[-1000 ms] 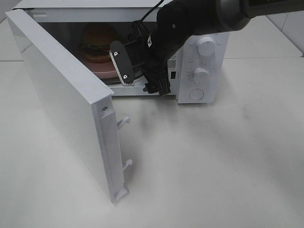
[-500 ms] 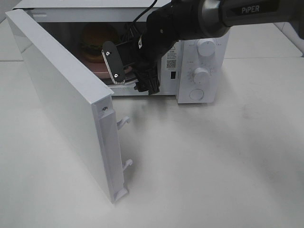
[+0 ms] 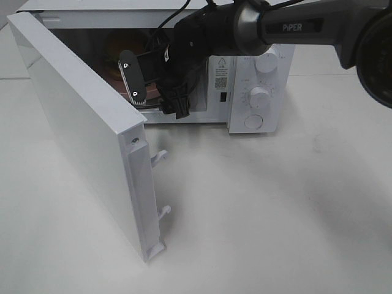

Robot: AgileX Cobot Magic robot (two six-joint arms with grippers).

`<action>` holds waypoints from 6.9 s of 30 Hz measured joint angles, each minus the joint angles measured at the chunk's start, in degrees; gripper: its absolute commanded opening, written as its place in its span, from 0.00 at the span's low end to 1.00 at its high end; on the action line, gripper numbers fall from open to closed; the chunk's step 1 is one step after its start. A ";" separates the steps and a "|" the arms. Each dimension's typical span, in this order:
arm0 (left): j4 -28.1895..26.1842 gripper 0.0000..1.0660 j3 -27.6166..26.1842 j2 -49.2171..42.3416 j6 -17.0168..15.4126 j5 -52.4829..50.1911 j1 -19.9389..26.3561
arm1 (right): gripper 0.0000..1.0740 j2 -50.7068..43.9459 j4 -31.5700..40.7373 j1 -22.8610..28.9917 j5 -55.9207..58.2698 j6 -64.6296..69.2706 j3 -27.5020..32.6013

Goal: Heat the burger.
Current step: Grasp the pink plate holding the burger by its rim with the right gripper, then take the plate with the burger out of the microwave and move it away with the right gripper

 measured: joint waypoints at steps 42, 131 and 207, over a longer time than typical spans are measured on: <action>0.00 0.94 0.00 0.00 0.00 0.00 0.00 | 0.74 9.05 17.48 1.09 -1.49 -6.53 -7.22; 0.00 0.94 0.00 0.00 0.00 0.00 0.00 | 0.00 6.82 35.98 -5.04 11.06 -24.47 -7.68; 0.00 0.94 0.00 0.00 0.00 0.00 0.00 | 0.00 -17.76 40.68 -4.58 11.80 -47.84 23.38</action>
